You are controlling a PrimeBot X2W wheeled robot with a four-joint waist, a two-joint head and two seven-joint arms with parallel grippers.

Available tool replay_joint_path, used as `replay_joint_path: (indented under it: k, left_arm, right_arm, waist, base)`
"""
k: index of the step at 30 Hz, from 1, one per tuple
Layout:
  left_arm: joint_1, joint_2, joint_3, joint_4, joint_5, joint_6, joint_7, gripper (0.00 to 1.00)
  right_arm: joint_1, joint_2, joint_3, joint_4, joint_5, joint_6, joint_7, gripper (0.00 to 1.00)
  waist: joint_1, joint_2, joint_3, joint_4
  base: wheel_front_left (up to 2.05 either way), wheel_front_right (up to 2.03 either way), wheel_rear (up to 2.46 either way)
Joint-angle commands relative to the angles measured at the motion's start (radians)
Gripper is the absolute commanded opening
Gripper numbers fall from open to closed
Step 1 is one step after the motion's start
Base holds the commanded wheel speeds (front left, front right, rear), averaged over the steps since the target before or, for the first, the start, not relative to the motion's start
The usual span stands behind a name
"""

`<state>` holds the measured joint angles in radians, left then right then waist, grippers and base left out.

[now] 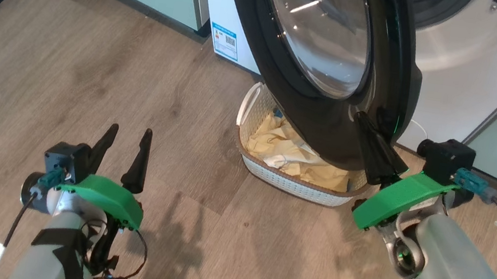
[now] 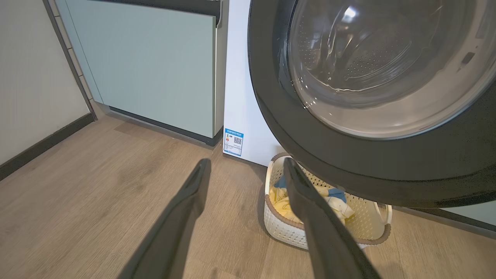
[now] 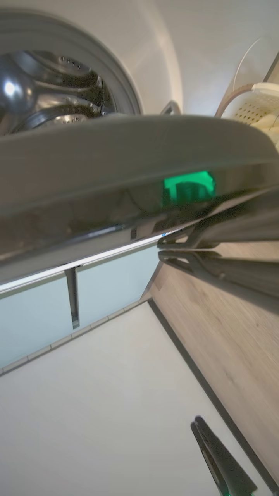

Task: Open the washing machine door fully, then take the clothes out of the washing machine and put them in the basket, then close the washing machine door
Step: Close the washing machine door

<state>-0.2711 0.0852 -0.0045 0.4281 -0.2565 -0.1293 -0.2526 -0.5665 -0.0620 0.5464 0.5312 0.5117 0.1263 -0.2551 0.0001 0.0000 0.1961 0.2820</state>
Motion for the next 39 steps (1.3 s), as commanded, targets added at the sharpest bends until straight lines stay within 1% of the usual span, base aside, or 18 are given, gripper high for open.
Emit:
replay_joint_path:
  k: [1, 9, 18, 26, 32, 39]
  left_arm:
    - [-0.038, 0.016, 0.031, -0.036, 0.004, -0.001, -0.009, 1.0]
    - [-0.053, 0.018, 0.039, -0.043, 0.006, -0.001, -0.009, 1.0]
    - [-0.077, 0.012, 0.046, -0.057, 0.008, -0.001, -0.009, 1.0]
    - [-0.111, 0.002, 0.051, -0.067, 0.009, -0.001, -0.009, 1.0]
    - [-0.133, -0.005, 0.054, -0.074, 0.01, -0.001, -0.009, 1.0]
    - [-0.159, -0.013, 0.056, -0.083, 0.007, -0.001, -0.009, 1.0]
  right_arm:
    - [-0.04, 0.012, -0.002, -0.023, -0.002, 0.004, -0.007, 0.0]
    - [-0.078, 0.012, -0.059, 0.009, -0.008, 0.004, -0.007, 0.0]
    - [-0.152, 0.012, -0.14, 0.063, -0.057, 0.004, -0.007, 0.0]
    - [-0.274, 0.012, -0.24, 0.132, -0.1, 0.004, -0.007, 0.0]
    - [-0.364, 0.012, -0.293, 0.185, -0.12, 0.004, -0.007, 0.0]
    - [-0.489, 0.012, -0.395, 0.261, -0.186, 0.004, -0.007, 0.0]
  waist:
    - [-0.0001, 0.0, 0.007, -0.003]
    - [-0.0001, 0.0, 0.052, -0.015]
    - [-0.0001, 0.0, 0.12, -0.027]
    - [-0.0001, 0.0, 0.184, -0.036]
    - [-0.0001, 0.0, 0.222, -0.039]
    - [-0.0001, 0.0, 0.276, -0.038]
  base:
    - [0.0, 0.0, 0.0]
    - [0.0, 0.0, 0.0]
    - [0.0, 0.0, 0.0]
    - [0.0, 0.0, 0.0]
    - [0.0, 0.0, 0.0]
    - [0.0, 0.0, 0.0]
